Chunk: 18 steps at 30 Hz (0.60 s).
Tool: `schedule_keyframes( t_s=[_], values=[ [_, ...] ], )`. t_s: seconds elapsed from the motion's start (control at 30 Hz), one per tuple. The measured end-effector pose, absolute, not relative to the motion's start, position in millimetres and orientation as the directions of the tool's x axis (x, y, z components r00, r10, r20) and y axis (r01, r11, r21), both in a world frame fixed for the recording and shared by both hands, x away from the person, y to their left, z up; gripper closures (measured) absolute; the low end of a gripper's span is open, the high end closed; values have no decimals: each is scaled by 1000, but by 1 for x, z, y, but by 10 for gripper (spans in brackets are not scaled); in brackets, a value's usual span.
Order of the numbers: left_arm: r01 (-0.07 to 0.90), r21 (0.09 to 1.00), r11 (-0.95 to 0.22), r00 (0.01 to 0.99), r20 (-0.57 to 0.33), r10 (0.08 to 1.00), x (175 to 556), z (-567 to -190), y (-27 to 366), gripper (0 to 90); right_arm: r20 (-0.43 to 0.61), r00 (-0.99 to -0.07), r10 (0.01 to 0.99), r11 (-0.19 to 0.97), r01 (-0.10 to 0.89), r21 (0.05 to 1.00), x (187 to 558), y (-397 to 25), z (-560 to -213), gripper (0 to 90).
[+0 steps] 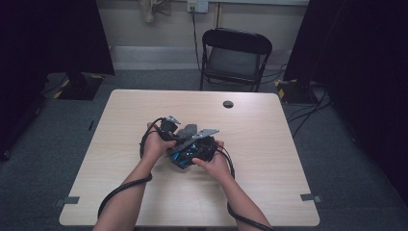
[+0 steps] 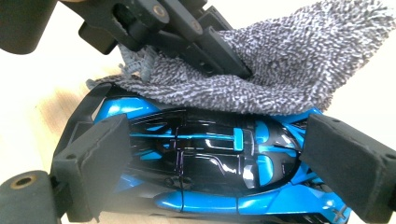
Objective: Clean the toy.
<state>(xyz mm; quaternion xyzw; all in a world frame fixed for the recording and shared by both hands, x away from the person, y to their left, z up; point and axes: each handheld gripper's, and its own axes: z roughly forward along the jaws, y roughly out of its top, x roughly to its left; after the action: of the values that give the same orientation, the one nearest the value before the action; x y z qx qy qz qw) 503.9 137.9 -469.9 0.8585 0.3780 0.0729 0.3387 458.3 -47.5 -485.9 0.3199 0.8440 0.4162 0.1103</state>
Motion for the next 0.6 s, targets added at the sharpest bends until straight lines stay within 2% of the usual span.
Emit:
schedule_keyframes(
  t_s=[0.6],
  values=[
    [604, 631, -486, 705, -138, 696, 494, -469, 151, 748, 80, -770, 633, 448, 448, 774, 458, -48, -486, 76]
  ],
)
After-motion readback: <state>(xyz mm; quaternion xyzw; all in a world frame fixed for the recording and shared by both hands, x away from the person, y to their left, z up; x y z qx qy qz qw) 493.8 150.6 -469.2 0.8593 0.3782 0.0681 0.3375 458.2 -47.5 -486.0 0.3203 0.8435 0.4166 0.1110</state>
